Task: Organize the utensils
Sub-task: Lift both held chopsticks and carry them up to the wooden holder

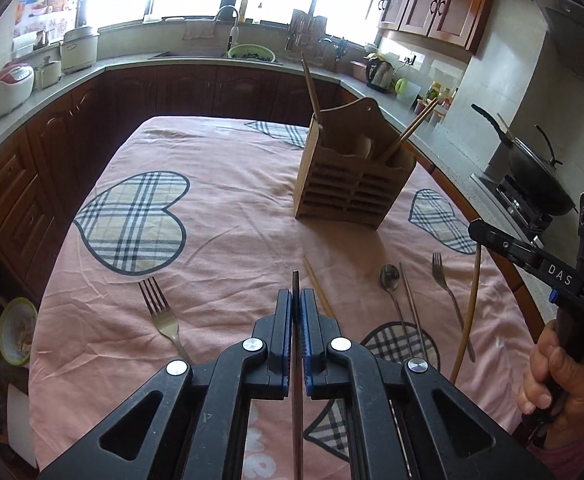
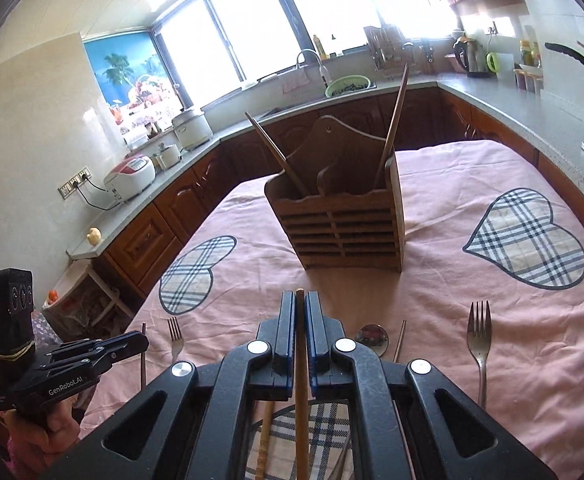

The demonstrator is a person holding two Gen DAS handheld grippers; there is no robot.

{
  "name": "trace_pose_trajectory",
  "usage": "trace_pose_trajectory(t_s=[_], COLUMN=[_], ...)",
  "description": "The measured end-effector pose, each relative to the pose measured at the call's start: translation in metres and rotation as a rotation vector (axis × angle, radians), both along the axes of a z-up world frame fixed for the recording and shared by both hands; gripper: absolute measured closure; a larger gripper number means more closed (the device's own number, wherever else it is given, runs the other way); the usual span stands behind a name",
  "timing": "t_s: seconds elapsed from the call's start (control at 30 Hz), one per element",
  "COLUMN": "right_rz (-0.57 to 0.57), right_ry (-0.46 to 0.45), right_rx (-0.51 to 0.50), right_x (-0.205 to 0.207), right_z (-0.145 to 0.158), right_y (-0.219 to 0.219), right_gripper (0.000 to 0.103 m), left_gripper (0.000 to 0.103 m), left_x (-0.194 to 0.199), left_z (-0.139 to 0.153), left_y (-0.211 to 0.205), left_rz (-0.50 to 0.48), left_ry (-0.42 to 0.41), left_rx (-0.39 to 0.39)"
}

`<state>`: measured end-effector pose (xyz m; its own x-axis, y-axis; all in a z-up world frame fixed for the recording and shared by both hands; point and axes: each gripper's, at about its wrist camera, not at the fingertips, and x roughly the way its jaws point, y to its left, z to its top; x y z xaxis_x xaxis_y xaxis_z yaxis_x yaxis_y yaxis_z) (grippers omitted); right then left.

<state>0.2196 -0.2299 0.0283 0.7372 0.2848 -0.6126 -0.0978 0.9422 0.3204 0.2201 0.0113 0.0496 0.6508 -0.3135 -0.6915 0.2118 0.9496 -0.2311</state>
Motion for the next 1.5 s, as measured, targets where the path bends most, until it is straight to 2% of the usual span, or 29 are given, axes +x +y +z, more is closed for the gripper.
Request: trace_pose_trajectory(t_s=[0.3,0.67,1.07,1.5], right_rz=[-0.011,-0.009,-0.039,-0.075], right_ry=[-0.094,-0.159,-0.202,-0.243], right_rx=[-0.008,-0.012,-0.005,0.003], right_x=[-0.026,-0.042,-0.043,-0.026], right_z=[0.036,0.056,0.068,0.079], right_y=[-0.001,0.001,-0.008,-0.023], right_gripper=[0.099,0.099,0.099,0.099], left_gripper=[0.1,0.1,0.1,0.1], left_x=[-0.036,-0.053,-0.049,-0.019], left_z=[0.028,0.047,0.059,0.071], left_y=[0.014,0.025,0.027,0.019], left_rz=[0.01,0.021,0.027,0.024], left_ry=[-0.074,-0.132,-0.214,-0.274], left_rx=[-0.023,-0.047,-0.084,-0.115])
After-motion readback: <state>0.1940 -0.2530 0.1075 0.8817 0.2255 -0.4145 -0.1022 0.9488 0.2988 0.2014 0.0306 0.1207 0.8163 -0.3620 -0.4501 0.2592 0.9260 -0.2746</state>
